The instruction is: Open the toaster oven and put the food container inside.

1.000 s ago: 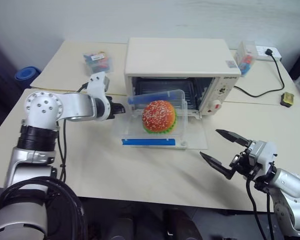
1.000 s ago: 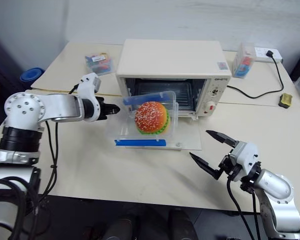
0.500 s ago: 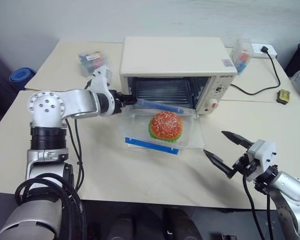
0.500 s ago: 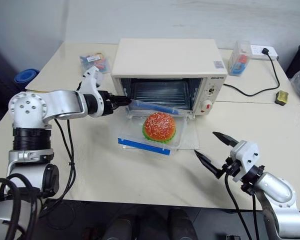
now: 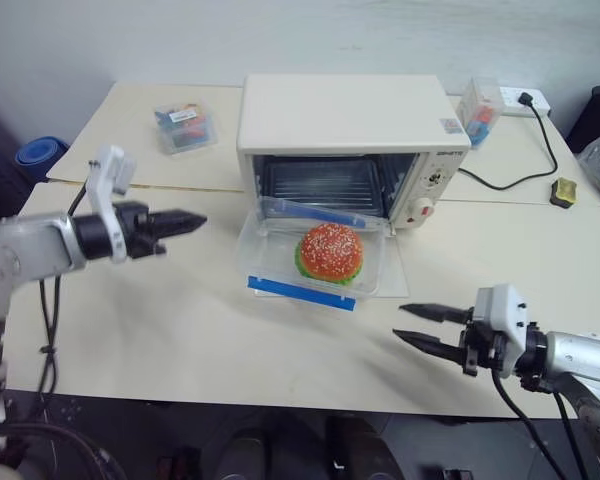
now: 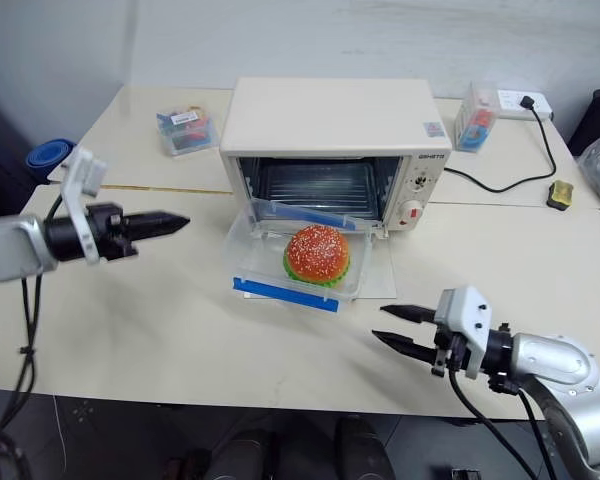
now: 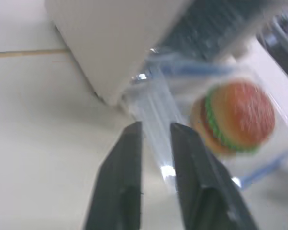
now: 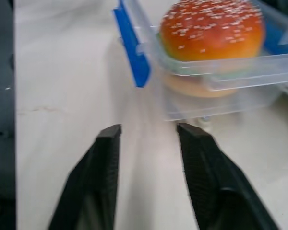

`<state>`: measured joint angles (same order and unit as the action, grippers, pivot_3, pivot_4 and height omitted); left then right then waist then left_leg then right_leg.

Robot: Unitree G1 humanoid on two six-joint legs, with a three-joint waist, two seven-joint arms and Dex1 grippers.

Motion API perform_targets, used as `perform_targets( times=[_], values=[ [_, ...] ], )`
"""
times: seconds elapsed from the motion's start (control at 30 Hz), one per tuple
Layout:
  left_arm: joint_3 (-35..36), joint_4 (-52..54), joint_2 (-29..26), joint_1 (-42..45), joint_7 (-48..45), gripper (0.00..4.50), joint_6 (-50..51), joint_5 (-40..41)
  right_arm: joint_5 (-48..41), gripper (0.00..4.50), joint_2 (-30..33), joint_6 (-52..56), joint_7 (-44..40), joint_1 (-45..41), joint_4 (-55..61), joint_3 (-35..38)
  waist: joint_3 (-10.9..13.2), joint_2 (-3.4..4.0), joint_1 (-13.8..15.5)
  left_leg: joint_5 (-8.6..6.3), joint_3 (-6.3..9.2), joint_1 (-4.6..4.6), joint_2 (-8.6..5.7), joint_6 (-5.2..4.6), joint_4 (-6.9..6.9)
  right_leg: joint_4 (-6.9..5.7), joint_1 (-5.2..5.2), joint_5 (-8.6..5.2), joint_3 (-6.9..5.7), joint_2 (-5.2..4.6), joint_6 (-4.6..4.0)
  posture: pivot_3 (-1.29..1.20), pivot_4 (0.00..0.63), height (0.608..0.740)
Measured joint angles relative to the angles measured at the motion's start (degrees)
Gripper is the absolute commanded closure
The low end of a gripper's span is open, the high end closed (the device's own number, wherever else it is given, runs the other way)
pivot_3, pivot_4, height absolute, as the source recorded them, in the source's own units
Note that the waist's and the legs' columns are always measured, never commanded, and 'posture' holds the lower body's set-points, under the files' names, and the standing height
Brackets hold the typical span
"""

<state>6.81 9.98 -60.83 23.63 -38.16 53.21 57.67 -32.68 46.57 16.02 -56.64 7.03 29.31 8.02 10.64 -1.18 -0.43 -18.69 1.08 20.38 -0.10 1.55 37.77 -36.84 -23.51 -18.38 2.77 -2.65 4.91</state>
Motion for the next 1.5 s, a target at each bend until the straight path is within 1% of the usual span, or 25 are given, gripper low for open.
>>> perform_targets(
  times=[0.07,0.1,0.13,0.2,0.3,0.4,0.47,0.7,0.77,0.87,1.0,1.13,1.23,1.3,1.37,1.5],
  values=[
    [-4.04,5.46,1.53,-6.34,-7.79,4.50,-7.99,-6.26,2.00,4.33,-1.08,0.18,0.67,-2.19,-0.07,-3.30,0.00,0.00,0.31,-0.03,0.02,0.04,0.00,-0.10,-0.01,0.07,0.00,0.00,0.03,-0.06,0.00,0.00,0.150,0.740],
    [-5.91,7.20,3.62,-8.21,-9.96,4.50,-11.23,-8.50,3.13,4.42,-1.96,0.11,1.15,-3.64,-0.23,-4.84,0.00,0.00,0.49,-0.10,0.04,0.09,0.00,-0.20,0.00,0.07,-0.01,0.00,0.01,-0.08,0.00,0.00,0.150,0.740],
    [-7.07,8.12,5.87,-9.07,-10.92,4.50,-13.21,-9.80,4.33,4.42,-2.54,0.09,1.59,-4.86,-0.36,-6.14,0.00,-0.01,0.60,-0.12,0.07,0.15,0.00,-0.25,0.01,0.09,-0.03,0.01,0.00,-0.09,0.02,0.00,0.150,0.740],
    [-8.21,8.98,9.94,-9.39,-11.11,4.50,-15.56,-11.89,6.34,4.42,-3.61,-0.02,2.32,-7.13,-0.94,-8.53,0.02,-0.03,0.65,-0.33,0.09,0.19,0.00,-0.63,0.05,0.08,-0.06,0.03,-0.02,-0.10,0.05,0.00,0.150,0.740],
    [-9.22,9.05,13.32,-8.94,-9.66,4.50,-17.35,-16.22,9.85,4.42,-6.66,0.07,4.70,-11.49,-4.35,-11.80,0.00,-0.05,0.28,-0.36,0.05,0.18,-0.02,-0.67,0.06,0.04,-0.10,0.06,0.01,-0.09,0.11,0.00,0.150,0.740],
    [-10.48,7.94,19.66,-7.52,-6.47,4.50,-17.85,-18.94,12.65,4.42,-10.54,0.37,8.21,-17.00,-8.41,-13.00,0.00,-0.05,0.07,-0.36,0.01,0.19,-0.01,-0.67,0.12,-0.06,-0.14,0.08,0.03,-0.04,0.14,0.00,0.150,0.740],
    [-10.71,6.89,22.69,-6.10,-4.27,4.50,-17.51,-20.15,13.69,4.42,-12.37,0.43,10.32,-20.02,-10.23,-12.95,0.00,-0.05,0.16,-0.36,0.05,0.21,0.01,-0.66,0.17,-0.08,-0.16,0.08,-0.01,-0.01,0.14,0.00,0.150,0.740],
    [-9.88,-0.41,30.58,-2.70,3.93,4.50,-19.05,-26.98,17.35,4.42,-14.72,-1.23,12.70,-25.03,-16.46,-12.87,0.00,-0.05,0.22,-0.36,0.03,0.25,-0.01,-0.67,0.23,-0.08,-0.17,0.09,-0.03,-0.02,0.17,0.00,0.150,0.740],
    [-8.84,-2.50,34.22,-1.08,6.56,4.50,-19.62,-27.73,18.50,4.42,-16.15,-2.23,13.28,-26.84,-18.77,-13.14,0.00,-0.05,0.21,-0.36,0.03,0.29,0.00,-0.66,0.28,-0.13,-0.21,0.10,-0.03,-0.01,0.17,0.00,0.150,0.740],
    [-7.61,-4.09,36.68,0.98,8.58,4.50,-20.70,-28.73,19.64,4.42,-17.73,-3.36,13.90,-28.66,-20.96,-13.38,0.00,-0.05,0.13,-0.32,0.02,0.29,0.00,-0.60,0.28,-0.13,-0.22,0.10,-0.03,0.01,0.18,0.00,0.150,0.740],
    [-5.38,-8.67,41.80,4.29,12.42,4.50,-23.35,-30.98,22.61,4.42,-21.29,-5.72,16.01,-32.55,-27.81,-14.49,0.00,-0.05,0.21,-0.20,0.01,0.29,-0.01,-0.38,0.31,-0.14,-0.22,0.11,-0.03,0.00,0.20,0.00,0.150,0.740],
    [-5.38,-10.71,44.39,5.86,13.16,4.50,-24.61,-32.28,24.86,4.42,-24.48,-7.20,19.55,-36.29,-32.73,-14.53,0.00,-0.05,0.32,-0.18,-0.01,0.34,-0.05,-0.36,0.36,-0.13,-0.23,0.15,-0.02,-0.02,0.27,0.00,0.150,0.740],
    [-5.54,-12.17,46.27,6.77,13.76,4.50,-25.50,-33.07,26.78,4.42,-25.03,-8.80,22.01,-38.54,-35.45,-14.42,0.00,-0.05,0.23,-0.18,0.01,0.55,-0.03,-0.36,0.39,-0.13,-0.37,0.16,-0.03,-0.02,0.29,0.00,0.150,0.740],
    [-5.50,-12.53,46.59,7.17,13.92,4.50,-25.88,-33.41,27.43,4.42,-25.39,-9.18,23.27,-39.43,-36.91,-14.29,0.00,-0.05,0.20,-0.16,-0.01,0.85,-0.03,-0.33,0.45,-0.23,-0.68,0.17,-0.01,-0.02,0.30,0.00,0.150,0.740],
    [-5.48,-12.60,46.78,7.18,14.19,4.50,-26.06,-33.63,27.49,4.42,-25.93,-9.34,24.19,-40.10,-37.60,-13.97,0.00,-0.05,0.11,-0.14,-0.14,1.04,-0.04,-0.30,0.48,-0.61,-1.02,0.17,0.01,-0.01,0.31,0.00,0.150,0.740],
    [-4.88,-12.76,47.36,7.14,15.24,4.50,-27.33,-34.50,27.44,4.42,-27.10,-9.40,25.93,-41.64,-38.92,-12.99,0.00,-0.05,-0.30,-0.06,-0.18,1.06,-0.02,-0.23,0.50,-0.66,-1.10,0.17,0.01,0.02,0.31,0.00,0.150,0.740]
  ],
)
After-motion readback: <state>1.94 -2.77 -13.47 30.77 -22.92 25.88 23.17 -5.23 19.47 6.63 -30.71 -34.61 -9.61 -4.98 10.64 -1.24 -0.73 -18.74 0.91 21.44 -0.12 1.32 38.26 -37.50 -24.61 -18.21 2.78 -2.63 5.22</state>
